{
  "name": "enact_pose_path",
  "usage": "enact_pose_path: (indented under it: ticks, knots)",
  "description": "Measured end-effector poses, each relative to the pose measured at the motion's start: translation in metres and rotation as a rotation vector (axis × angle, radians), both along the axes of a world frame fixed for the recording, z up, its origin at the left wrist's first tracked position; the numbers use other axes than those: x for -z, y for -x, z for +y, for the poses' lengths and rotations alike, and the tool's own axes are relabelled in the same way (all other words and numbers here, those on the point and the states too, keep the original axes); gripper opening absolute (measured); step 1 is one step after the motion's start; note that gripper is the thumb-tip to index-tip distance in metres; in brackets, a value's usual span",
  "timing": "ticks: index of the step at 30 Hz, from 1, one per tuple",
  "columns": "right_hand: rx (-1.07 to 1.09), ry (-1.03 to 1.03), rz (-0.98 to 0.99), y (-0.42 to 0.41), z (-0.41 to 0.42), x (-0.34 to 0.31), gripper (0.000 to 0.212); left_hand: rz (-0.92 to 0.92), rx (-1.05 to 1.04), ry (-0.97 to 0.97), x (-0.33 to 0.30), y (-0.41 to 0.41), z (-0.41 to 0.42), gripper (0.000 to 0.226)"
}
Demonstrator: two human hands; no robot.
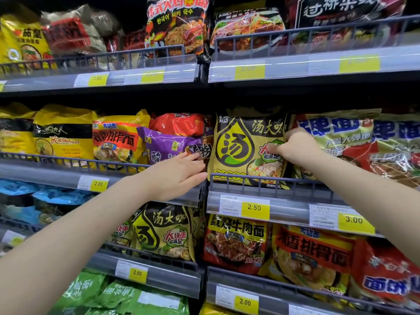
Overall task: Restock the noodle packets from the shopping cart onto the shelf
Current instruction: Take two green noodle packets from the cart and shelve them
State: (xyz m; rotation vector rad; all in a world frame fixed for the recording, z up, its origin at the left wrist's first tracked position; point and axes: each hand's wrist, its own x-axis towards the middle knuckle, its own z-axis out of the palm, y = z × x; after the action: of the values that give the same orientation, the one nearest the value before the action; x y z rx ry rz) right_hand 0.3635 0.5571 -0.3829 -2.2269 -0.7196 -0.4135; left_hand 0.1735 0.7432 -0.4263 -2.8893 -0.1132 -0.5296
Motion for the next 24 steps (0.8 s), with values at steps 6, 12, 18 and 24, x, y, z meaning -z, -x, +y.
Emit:
enact_pose_path:
  ticks: [6, 12, 18, 24]
  knots:
    - [0.091, 0.115, -0.227, 0.021, 0.005, 0.017, 0.078, -0.040, 0.023, -0.032, 0.005, -0.003, 0.005, 0.069]
    - [-0.126, 0.272, -0.713, 0.062, 0.013, 0.047, 0.060, -0.204, 0.061, -0.037, 0.015, -0.001, 0.007, 0.067]
    - [-0.496, 0.097, -0.857, 0.095, 0.058, 0.076, 0.036, -0.361, -0.036, -0.096, 0.037, 0.047, 0.033, 0.054]
    - [-0.824, 0.225, -0.812, 0.132, 0.111, 0.068, 0.032, -0.159, -0.241, -0.147, 0.037, 0.110, 0.068, 0.047]
